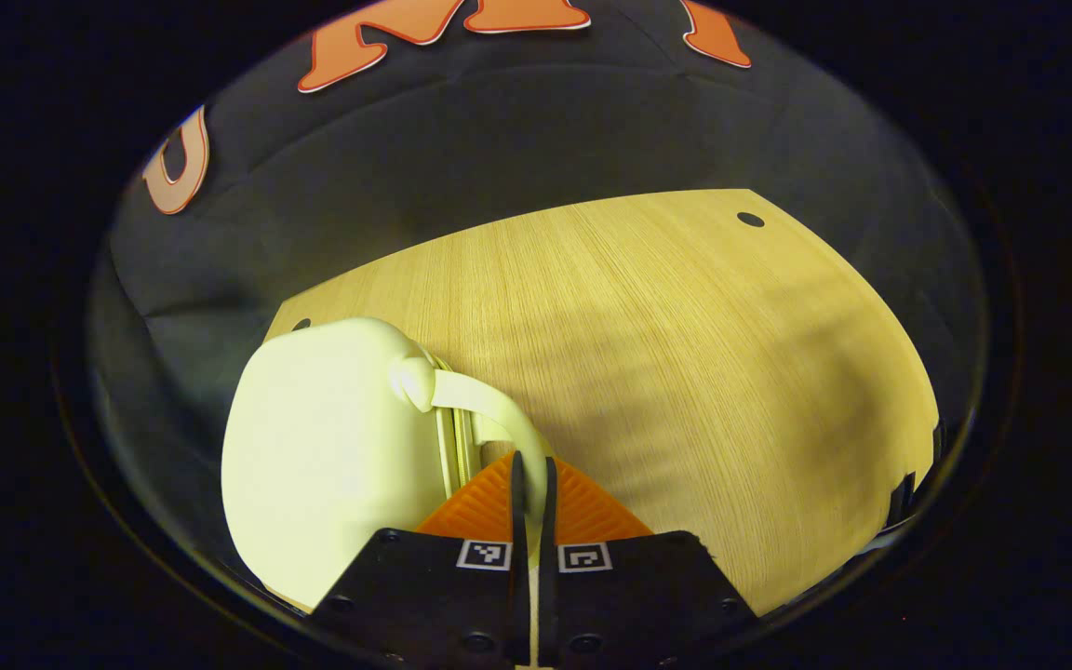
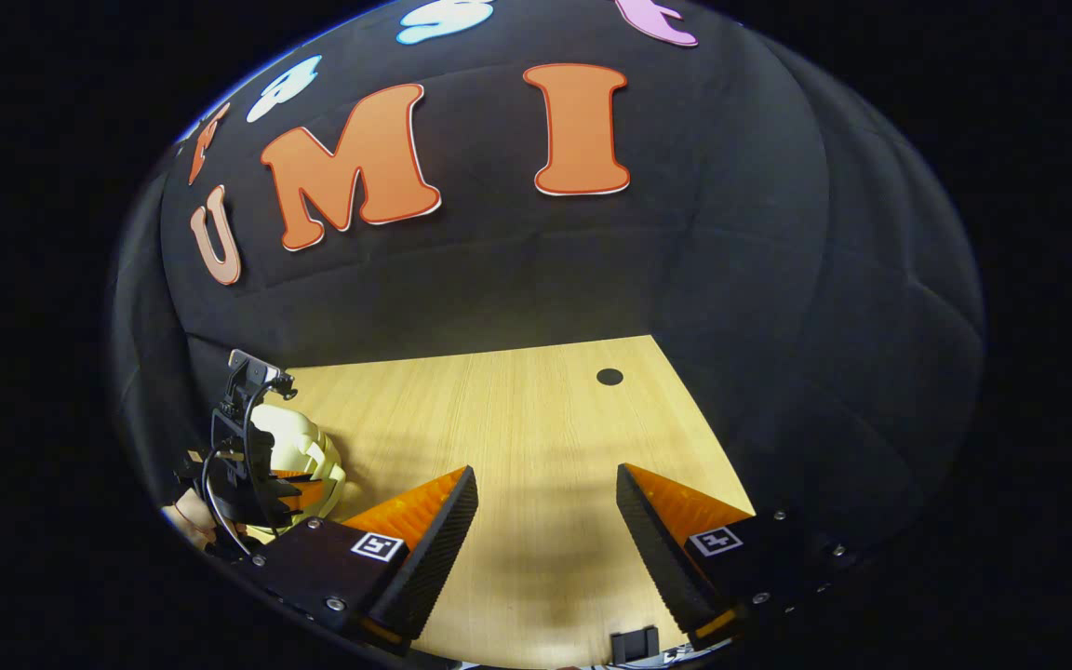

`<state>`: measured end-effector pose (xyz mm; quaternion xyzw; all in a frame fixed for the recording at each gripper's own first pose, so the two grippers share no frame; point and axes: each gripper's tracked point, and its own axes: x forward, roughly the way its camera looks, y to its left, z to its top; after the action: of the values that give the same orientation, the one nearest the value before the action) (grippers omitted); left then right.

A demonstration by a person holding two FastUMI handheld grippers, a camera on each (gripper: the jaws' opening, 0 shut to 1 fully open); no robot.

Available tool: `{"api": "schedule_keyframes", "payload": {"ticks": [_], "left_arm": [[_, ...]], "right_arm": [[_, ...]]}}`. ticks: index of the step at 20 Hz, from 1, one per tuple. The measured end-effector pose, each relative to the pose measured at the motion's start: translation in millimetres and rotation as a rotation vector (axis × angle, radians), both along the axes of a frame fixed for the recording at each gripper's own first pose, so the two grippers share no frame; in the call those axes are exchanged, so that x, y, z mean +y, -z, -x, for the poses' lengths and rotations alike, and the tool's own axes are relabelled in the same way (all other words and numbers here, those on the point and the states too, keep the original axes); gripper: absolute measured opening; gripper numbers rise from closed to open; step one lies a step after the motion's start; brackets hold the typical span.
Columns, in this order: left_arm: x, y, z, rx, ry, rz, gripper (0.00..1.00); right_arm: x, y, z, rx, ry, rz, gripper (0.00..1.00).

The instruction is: First open the suitcase, pack the skin care products into it, and then close the suitcase.

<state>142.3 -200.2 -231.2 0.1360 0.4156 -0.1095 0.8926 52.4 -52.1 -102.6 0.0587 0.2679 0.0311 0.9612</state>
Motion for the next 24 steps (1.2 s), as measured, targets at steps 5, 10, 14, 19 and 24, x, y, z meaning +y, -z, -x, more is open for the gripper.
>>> {"api": "schedule_keyframes", "payload": {"ticks": [5,10,14,19,24], "left_arm": [[-3.4,-2.1,4.2,0.075,-0.016,0.142,0.18],[-11.4,-39.3,-6.3,-0.004,-0.007,0.185,1.0],[-7.0,-121.5,-31.5,-0.2,-0.023,0.235,1.0],[25.8,-242.1,-28.7,-0.454,-0.059,0.3,1.0],[40.2,-280.1,-23.5,-0.685,-0.122,0.246,1.0]], "right_arm": [[32.7,-1.9,2.6,0.007,-0.033,0.004,0.96],[54.5,-6.3,4.1,-0.002,-0.035,0.007,0.96],[69.0,-36.8,0.0,-0.085,-0.027,0.021,0.96],[86.9,-101.7,-1.6,-0.29,-0.004,0.04,0.96],[108.8,-163.4,10.4,-0.499,0.012,0.009,0.95]]}}
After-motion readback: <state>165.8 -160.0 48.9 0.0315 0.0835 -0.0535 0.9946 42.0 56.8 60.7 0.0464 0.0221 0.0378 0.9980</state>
